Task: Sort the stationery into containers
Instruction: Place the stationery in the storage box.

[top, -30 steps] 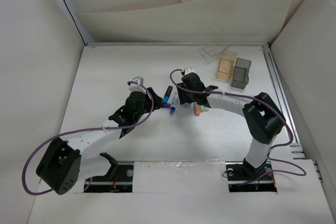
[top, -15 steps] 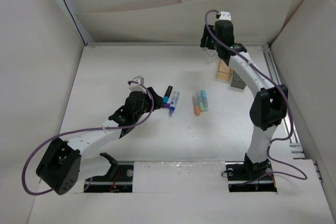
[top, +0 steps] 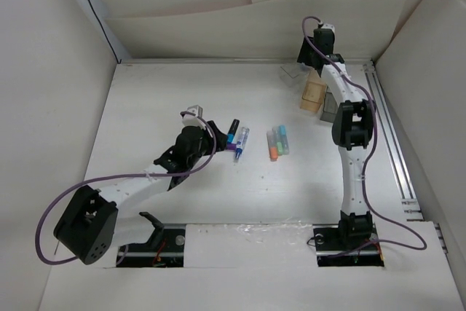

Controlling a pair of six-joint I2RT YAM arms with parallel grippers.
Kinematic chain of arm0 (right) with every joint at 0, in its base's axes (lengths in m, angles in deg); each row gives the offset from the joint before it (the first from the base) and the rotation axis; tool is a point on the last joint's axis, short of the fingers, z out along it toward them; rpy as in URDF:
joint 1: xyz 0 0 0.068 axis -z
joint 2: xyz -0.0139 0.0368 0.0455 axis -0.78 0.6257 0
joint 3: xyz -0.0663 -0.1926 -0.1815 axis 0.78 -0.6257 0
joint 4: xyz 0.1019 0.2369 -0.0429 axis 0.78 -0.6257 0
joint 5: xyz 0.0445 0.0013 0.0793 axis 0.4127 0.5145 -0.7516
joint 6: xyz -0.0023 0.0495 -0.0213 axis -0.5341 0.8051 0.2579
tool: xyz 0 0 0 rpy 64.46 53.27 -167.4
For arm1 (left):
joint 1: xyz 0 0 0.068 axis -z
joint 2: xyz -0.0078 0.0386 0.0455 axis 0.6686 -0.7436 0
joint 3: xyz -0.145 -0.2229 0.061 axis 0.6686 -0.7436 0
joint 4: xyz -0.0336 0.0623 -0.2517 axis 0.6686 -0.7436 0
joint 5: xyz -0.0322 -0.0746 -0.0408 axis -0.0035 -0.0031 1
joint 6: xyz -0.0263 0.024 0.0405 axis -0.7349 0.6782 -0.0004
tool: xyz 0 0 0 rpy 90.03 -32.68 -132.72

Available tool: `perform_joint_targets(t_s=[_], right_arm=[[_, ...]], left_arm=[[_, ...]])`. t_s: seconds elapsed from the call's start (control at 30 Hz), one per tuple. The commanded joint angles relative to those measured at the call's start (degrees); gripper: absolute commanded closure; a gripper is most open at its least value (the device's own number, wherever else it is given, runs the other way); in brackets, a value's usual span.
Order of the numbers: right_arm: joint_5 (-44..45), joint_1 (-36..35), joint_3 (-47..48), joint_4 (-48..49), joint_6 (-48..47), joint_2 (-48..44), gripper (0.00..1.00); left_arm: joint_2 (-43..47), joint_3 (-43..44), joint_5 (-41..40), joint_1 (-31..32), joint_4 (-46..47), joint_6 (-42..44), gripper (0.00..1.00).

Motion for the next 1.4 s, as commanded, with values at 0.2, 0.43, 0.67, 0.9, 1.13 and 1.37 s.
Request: perform_joint_targets(t_s=[0.2,0.43,0.67,0.9,1.13,1.37], right_arm=[[-1.0,0.0,6.4,3.7,-0.2,0.5,0.59],[0.6,0.5,4.4,4.3,-0.2,1.6,0.57],[1.6,0.5,4.4,4.8,-0.2,2.1,0.44],[2.2,0.5,3.8,5.3,-0.2,0.9,0.17],[1.0,0.5,-0.7,5.3,-0.2,-5.9,0.12],[-2.8,-5.8,-22.0,10.5,-2.9,-24.2,0.9]], left_arm=[[-2.2,0.5,1.3,-0.1,4.3,0.9,0.5],[-2.2,1.0,1.8,-0.1,4.3,0.9,0.5],[-1.6,1.0,1.8,-0.1,3.7,1.4,0.5],[-0.6,1.0,1.3,-0.1,3.2,1.4,0.5],[1.4,1.0,1.3,-0.1,1.6,0.9,0.51],[3.1,1.5,-2.7,-0.1,-1.4,-0.9,0.55]])
